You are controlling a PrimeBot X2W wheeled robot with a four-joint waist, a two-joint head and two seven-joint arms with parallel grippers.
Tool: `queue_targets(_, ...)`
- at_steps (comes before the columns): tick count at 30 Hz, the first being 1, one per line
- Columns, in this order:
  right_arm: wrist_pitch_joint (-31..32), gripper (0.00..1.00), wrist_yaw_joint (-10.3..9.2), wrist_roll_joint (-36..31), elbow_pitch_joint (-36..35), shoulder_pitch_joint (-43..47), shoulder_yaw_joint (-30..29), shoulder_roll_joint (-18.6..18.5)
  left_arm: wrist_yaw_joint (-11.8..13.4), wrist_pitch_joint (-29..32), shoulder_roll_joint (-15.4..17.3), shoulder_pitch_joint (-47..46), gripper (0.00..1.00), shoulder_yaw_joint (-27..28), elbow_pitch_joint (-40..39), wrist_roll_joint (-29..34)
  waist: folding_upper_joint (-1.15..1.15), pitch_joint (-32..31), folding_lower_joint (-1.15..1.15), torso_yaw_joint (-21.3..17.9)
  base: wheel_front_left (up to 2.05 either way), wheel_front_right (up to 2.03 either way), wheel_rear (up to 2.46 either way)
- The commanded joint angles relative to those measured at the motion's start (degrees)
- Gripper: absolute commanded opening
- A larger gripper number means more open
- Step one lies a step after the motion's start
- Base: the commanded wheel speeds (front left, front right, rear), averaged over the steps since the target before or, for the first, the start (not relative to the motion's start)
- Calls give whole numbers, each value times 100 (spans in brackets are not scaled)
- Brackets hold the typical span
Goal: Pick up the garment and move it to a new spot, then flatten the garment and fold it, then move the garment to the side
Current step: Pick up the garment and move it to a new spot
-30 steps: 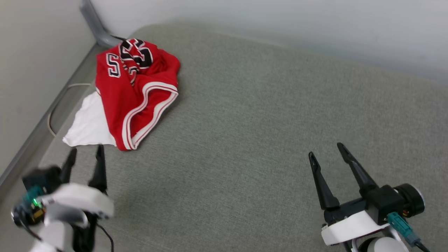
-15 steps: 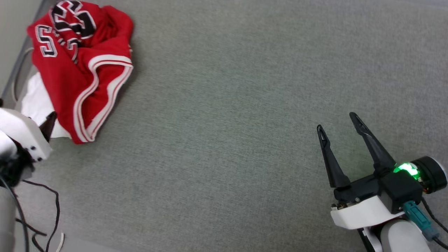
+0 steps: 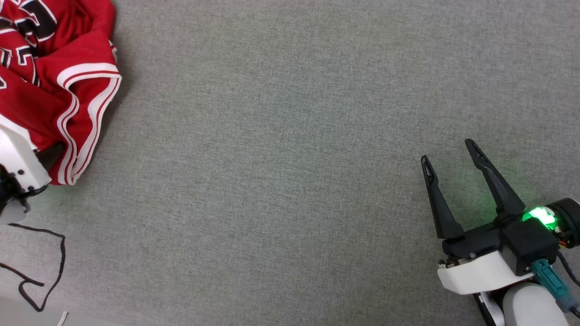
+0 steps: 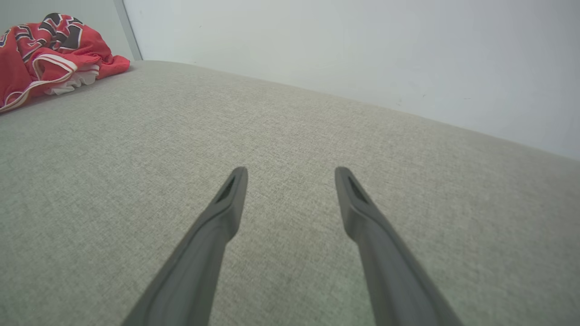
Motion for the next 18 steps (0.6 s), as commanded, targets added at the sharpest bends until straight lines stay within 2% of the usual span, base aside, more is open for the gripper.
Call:
queue_targets(1, 15, 100, -4, -21, -3, -30, -17, -14, -21, 159, -204, 106, 0, -232, 60, -155, 0, 5, -1, 14, 0, 0, 0)
queue_targets(7, -25, 100, -4, -34, 134, -97, -34, 45, -16, -437, 24, 38, 0, -411, 55, -392, 0, -177, -1, 55, 0, 0, 0)
queue_targets(14, -156, 100, -4, 66, 480, -74, -86, 157, -16, -1953, 403, -134, 0, -530, -188, -271, 0, -813, -1, 42, 0, 0, 0)
queue_targets(18, -226, 100, -4, 133, 710, 26, -143, 228, -16, -2571, 613, -232, 0, -698, -473, -110, 0, -1308, -1, 15, 0, 0, 0)
